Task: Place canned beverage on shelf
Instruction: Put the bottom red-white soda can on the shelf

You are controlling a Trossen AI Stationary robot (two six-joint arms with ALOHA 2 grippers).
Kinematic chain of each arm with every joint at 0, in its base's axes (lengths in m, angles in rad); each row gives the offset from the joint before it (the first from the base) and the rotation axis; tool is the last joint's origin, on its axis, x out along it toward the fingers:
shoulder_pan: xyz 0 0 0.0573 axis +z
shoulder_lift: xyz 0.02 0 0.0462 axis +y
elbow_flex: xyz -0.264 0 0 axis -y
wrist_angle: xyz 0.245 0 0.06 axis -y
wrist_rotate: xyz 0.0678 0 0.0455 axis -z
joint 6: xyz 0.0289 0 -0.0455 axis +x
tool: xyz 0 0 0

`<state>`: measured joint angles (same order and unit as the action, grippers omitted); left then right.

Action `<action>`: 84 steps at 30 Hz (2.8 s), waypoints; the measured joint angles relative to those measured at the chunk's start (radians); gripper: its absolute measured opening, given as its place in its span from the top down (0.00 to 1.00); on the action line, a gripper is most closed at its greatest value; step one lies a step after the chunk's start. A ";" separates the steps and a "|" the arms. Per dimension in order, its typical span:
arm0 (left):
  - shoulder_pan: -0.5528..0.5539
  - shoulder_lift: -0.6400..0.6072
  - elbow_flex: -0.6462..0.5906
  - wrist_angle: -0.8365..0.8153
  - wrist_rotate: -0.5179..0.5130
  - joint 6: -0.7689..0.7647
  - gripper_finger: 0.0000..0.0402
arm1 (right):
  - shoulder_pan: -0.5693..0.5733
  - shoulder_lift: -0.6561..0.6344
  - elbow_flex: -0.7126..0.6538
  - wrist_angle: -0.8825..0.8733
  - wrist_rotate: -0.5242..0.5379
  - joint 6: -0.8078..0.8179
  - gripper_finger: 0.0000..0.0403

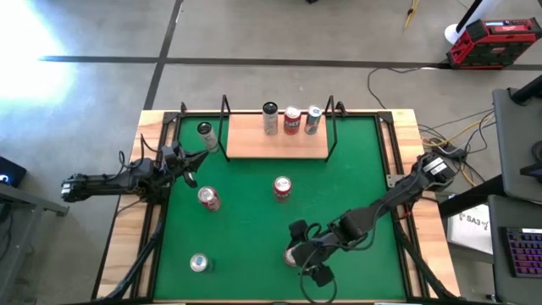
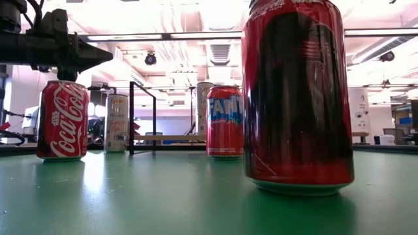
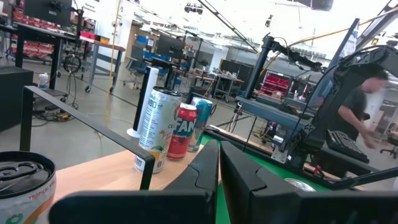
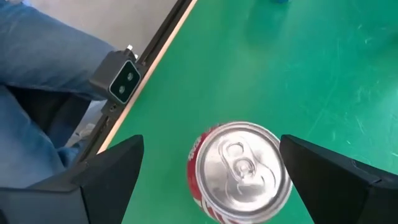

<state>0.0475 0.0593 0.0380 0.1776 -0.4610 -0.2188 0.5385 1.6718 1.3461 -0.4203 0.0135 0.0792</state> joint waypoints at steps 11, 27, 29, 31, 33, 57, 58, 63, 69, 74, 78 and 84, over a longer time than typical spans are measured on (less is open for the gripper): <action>0.000 0.000 0.000 0.000 0.000 0.000 1.00 | -0.015 0.000 0.030 -0.106 0.004 -0.018 0.09; 0.000 0.000 0.000 0.000 0.000 0.000 1.00 | -0.055 0.041 0.008 -0.063 -0.035 -0.100 0.09; 0.000 0.000 0.000 0.000 0.000 0.000 1.00 | -0.059 0.057 0.007 -0.064 -0.051 -0.103 0.09; 0.000 0.000 0.000 -0.003 0.000 0.000 1.00 | -0.065 0.068 0.007 -0.064 -0.056 -0.103 0.09; 0.000 0.001 0.000 -0.004 0.000 0.000 1.00 | -0.072 0.072 0.007 -0.061 -0.060 -0.097 0.09; 0.000 0.002 0.000 -0.008 0.000 0.000 1.00 | -0.087 0.072 0.007 -0.046 -0.103 -0.105 0.26; 0.000 0.002 0.000 -0.008 0.000 0.000 1.00 | -0.085 0.072 0.007 -0.046 -0.101 -0.100 0.26; 0.000 0.002 0.000 -0.008 0.000 0.000 1.00 | -0.085 0.072 0.007 -0.042 -0.071 0.035 0.26; 0.000 0.002 0.000 -0.008 0.000 0.000 1.00 | -0.085 0.072 0.008 -0.047 0.052 0.301 0.22; 0.000 0.002 0.000 -0.008 0.000 0.000 1.00 | -0.085 0.072 0.008 -0.067 0.207 0.538 0.19; 0.000 0.002 0.000 -0.007 0.000 0.000 1.00 | -0.085 0.072 0.012 -0.112 0.281 0.714 0.19; 0.000 0.002 0.000 -0.007 0.000 0.000 1.00 | -0.085 0.072 0.034 -0.211 0.315 0.938 0.19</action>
<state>0.0475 0.0616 0.0380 0.1703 -0.4614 -0.2191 0.4534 1.7439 1.3797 -0.6315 0.3283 1.0173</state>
